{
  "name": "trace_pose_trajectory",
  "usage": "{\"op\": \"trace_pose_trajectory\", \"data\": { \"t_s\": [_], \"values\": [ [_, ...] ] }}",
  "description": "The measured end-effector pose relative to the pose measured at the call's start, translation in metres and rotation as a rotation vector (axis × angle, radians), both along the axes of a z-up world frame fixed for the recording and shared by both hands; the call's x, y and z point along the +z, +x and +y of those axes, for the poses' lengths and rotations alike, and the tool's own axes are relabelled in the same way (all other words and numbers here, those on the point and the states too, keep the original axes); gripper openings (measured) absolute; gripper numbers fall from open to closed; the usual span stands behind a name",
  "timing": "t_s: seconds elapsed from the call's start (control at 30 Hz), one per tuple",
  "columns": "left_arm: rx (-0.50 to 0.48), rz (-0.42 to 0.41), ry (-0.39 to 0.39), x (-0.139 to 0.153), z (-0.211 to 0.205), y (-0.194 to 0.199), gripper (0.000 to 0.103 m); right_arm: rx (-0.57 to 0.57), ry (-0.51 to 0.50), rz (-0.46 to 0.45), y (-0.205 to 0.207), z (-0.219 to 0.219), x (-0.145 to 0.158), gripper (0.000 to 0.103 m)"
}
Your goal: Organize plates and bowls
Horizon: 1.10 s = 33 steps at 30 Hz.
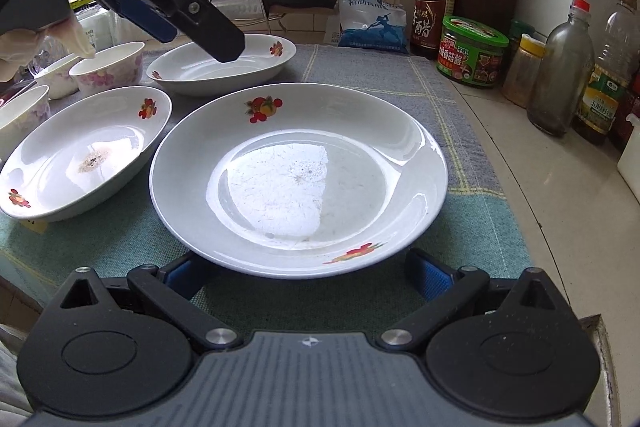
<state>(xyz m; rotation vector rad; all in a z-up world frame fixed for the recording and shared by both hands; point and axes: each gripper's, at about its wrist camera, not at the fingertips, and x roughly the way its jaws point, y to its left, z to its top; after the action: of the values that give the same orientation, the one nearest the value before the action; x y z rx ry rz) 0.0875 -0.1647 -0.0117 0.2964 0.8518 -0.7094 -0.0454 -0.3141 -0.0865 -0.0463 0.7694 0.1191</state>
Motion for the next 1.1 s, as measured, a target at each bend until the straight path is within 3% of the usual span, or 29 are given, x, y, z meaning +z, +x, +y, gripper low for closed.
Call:
{"op": "trace_pose_trajectory", "data": {
  "t_s": [0.3, 0.43, 0.63, 1.1],
  "values": [
    [-0.114, -0.017, 0.051, -0.013, -0.032, 0.020, 0.102, 0.020, -0.008, -0.028, -0.001, -0.002, -0.002, 0.103],
    [-0.182, 0.035, 0.051, -0.021, -0.045, 0.029, 0.101, 0.021, -0.007, -0.055, -0.004, -0.002, -0.003, 0.103],
    [-0.274, 0.098, 0.108, -0.036, -0.065, 0.044, 0.085, 0.044, -0.005, -0.070, -0.004, -0.004, -0.004, 0.103],
    [-0.323, 0.229, 0.172, -0.053, -0.077, 0.069, 0.071, 0.081, -0.008, -0.058, 0.002, -0.005, -0.002, 0.103]
  ]
}}
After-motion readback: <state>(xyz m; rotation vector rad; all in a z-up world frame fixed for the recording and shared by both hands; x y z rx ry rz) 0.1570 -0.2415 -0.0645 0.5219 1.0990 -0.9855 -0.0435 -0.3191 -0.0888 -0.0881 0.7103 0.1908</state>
